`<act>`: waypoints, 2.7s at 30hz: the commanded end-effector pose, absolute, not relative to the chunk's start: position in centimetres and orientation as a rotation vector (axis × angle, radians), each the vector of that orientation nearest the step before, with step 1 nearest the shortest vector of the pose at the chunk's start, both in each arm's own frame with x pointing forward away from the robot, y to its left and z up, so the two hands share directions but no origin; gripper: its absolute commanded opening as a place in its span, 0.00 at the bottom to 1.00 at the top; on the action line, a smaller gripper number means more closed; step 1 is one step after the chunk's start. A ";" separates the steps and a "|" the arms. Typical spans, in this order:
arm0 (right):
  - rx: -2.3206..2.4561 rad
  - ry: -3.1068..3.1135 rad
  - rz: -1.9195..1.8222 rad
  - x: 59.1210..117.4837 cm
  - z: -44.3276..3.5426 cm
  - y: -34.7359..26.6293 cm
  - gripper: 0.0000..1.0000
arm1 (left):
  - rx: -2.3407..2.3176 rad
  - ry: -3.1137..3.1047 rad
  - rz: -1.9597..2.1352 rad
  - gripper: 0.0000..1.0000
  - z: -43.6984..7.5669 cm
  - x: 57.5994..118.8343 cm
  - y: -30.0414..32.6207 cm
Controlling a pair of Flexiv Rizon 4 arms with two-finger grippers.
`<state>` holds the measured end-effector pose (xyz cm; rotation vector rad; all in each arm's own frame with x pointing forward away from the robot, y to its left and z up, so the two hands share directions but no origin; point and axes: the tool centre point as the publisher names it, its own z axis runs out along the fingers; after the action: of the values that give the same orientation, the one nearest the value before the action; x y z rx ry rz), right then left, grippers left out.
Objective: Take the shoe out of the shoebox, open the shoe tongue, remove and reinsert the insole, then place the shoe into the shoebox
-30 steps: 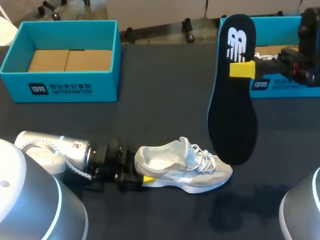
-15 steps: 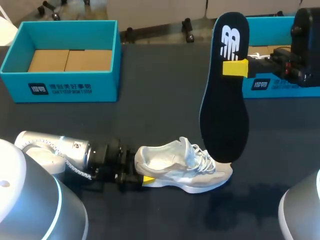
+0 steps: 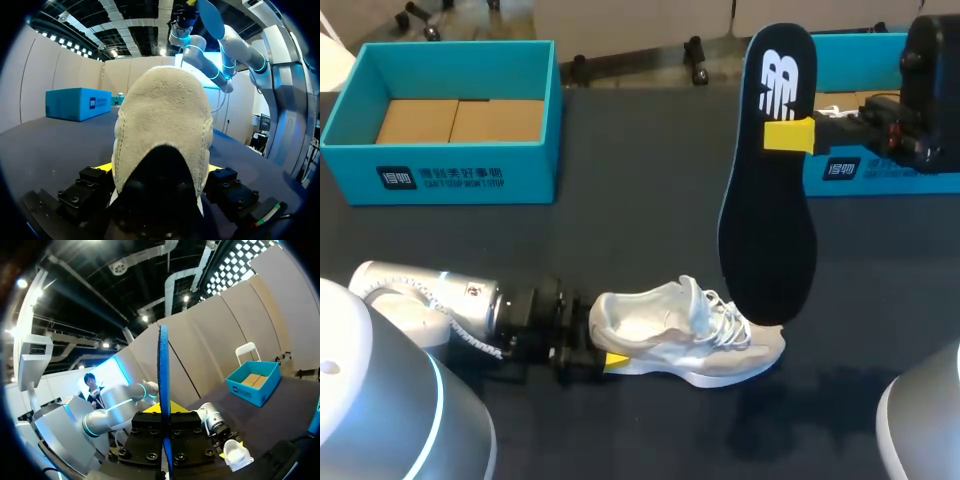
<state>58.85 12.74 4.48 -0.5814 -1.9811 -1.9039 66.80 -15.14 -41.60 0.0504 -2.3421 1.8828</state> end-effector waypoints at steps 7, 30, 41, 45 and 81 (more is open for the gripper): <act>-0.580 -1.982 -1.899 59.2 4.5 13.0 0.00 | -0.056 -2.424 1.830 1.00 -41.1 67.4 -14.2; -0.580 -1.982 -1.899 59.2 4.5 13.0 0.00 | -0.417 -2.732 1.316 1.00 -39.5 68.3 -10.8; -0.580 -1.982 -1.899 59.2 4.5 13.0 0.00 | -0.417 -2.732 1.316 1.00 -39.5 68.3 -10.8; -0.580 -1.982 -1.899 59.2 4.5 13.0 0.00 | -0.387 -2.756 1.290 1.00 -39.0 68.5 -10.9; -0.580 -1.982 -1.899 59.2 4.5 13.0 0.00 | -0.289 -3.131 0.227 1.00 -36.6 68.6 -10.8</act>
<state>58.76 12.70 4.40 -0.5834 -1.9806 -1.9049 68.62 -10.53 -37.20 -0.2867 -3.0935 0.4066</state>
